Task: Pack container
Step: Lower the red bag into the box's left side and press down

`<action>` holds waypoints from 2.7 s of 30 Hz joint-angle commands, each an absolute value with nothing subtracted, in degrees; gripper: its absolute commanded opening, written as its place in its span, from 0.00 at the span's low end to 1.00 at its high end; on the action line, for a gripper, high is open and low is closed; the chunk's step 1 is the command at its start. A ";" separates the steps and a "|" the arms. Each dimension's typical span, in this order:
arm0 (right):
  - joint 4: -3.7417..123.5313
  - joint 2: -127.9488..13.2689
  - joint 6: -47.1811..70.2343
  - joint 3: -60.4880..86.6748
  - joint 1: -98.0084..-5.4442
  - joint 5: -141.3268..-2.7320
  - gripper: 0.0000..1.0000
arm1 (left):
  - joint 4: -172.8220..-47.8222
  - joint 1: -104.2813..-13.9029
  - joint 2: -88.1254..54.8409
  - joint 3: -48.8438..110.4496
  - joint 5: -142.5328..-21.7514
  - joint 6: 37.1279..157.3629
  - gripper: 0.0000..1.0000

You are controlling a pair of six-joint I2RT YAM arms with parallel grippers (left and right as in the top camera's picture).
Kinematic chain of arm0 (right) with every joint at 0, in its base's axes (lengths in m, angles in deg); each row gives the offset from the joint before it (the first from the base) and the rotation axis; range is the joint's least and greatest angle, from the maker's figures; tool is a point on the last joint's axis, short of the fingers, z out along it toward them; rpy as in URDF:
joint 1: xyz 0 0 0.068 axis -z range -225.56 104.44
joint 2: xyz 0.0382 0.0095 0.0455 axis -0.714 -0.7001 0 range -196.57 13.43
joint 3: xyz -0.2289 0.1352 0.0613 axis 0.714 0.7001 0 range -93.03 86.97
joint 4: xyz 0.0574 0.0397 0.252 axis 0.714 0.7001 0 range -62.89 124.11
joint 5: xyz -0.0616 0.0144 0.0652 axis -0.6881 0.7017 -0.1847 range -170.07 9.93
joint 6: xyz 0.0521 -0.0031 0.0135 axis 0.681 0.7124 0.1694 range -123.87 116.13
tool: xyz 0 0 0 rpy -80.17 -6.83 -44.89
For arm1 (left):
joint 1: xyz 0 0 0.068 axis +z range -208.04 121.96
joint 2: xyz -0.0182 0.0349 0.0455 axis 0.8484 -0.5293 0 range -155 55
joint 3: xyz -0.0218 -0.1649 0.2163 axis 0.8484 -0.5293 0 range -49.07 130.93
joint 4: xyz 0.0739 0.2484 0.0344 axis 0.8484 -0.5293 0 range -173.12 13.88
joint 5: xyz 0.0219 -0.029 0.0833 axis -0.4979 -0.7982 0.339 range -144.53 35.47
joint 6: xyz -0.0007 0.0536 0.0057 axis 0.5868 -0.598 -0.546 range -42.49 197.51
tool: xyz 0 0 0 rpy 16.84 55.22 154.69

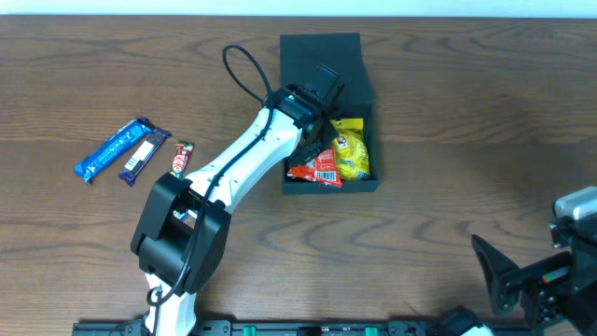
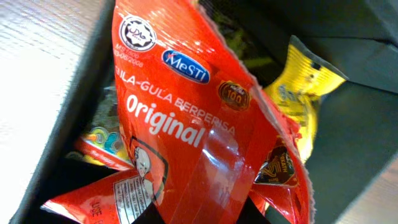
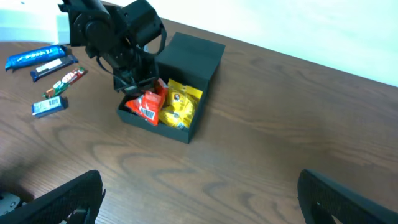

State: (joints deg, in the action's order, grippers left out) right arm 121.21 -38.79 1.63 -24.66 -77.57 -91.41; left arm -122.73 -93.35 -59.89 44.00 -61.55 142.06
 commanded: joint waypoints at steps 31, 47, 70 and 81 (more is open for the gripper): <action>122.26 -38.95 2.32 -24.71 -77.79 -91.43 0.99 | -132.12 -93.35 -58.20 55.30 -52.70 118.30 0.06; 121.21 -38.95 2.30 -24.71 -77.79 -91.86 0.99 | -118.70 -94.49 -57.98 39.92 -59.28 111.73 0.06; 122.13 -38.95 2.28 -24.71 -77.79 -91.86 0.99 | -119.34 -95.25 -60.15 42.15 -60.77 109.43 0.06; 122.96 -38.95 2.28 -24.71 -77.79 -91.89 0.99 | -121.68 -95.25 -66.71 42.15 -61.62 109.39 0.06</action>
